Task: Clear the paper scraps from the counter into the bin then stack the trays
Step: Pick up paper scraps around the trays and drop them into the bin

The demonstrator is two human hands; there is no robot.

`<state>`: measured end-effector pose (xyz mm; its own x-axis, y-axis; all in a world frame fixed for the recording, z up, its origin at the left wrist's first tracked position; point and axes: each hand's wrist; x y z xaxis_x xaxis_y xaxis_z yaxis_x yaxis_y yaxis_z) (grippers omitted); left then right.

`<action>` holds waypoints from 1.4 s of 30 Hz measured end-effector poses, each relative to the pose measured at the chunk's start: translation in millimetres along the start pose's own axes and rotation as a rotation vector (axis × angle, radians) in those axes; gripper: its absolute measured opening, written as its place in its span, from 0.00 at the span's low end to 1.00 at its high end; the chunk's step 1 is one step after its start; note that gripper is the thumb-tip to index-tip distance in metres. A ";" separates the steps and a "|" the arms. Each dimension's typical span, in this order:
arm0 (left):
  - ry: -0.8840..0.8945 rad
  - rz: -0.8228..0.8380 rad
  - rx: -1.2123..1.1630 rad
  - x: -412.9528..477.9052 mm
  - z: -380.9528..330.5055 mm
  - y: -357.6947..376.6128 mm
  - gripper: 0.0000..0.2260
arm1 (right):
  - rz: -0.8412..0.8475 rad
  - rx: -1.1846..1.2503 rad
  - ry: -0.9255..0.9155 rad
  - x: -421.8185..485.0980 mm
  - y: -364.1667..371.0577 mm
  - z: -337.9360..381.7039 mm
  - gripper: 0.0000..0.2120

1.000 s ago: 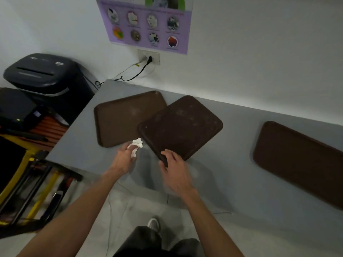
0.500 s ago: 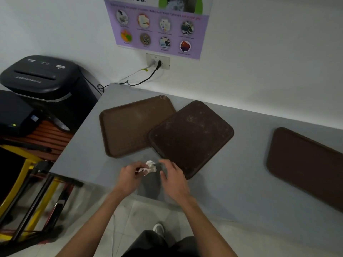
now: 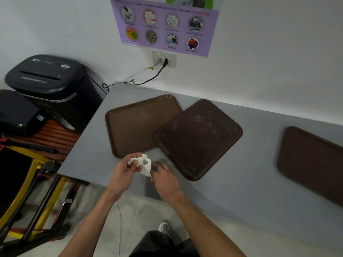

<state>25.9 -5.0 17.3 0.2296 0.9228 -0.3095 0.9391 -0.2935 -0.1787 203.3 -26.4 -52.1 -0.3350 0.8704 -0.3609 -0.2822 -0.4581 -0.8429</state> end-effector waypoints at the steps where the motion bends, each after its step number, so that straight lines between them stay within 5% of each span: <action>1: -0.023 0.002 -0.001 -1.0 -0.3 0.5 0.11 | -0.012 -0.021 -0.025 -7.4 6.1 -7.5 0.18; 5: -0.082 0.028 0.012 -2.1 -3.1 9.0 0.11 | -0.032 -0.067 -0.069 -50.2 33.0 -52.6 0.28; 13: -0.035 0.115 0.003 2.9 -20.0 46.8 0.09 | -0.116 0.205 0.262 -72.3 6.9 -63.3 0.18; 18: 0.035 0.108 -0.083 0.8 -28.6 54.1 0.09 | -0.314 0.897 0.341 -76.6 -5.2 -55.1 0.07; 24: 0.059 0.177 -0.152 -11.5 -33.5 61.5 0.09 | -0.290 2.042 0.098 -84.2 -37.4 -30.4 0.05; 26: 0.057 0.205 -0.159 -12.9 -34.0 65.6 0.09 | -0.242 2.211 -0.011 -88.1 -47.6 -31.1 0.07; 30: 0.053 0.221 -0.131 -10.8 -42.1 77.2 0.09 | -0.378 1.938 0.077 -93.9 -47.9 -46.3 0.06; 34: 0.039 0.191 -0.100 -11.4 -47.6 88.2 0.09 | -0.551 1.072 0.359 -110.2 -39.8 -87.0 0.06; 38: 0.032 0.145 -0.063 -13.4 -43.2 90.3 0.08 | -0.347 0.594 0.353 -102.1 -18.5 -97.5 0.03; 42: 0.002 0.088 -0.059 -21.4 -32.4 85.9 0.09 | -0.135 0.256 0.251 -72.2 13.2 -65.6 0.14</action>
<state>109.9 -41.9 38.9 0.3119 0.8946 -0.3200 0.9288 -0.3580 -0.0955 282.8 -83.4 -63.4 -0.0574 0.9286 -0.3667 -0.5345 -0.3388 -0.7743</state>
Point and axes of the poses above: each hand's wrist, its own x-axis towards the middle knuckle, its own y-axis out of the palm, z = x × y, and after that the axes turned 11 degrees about z, right-handed
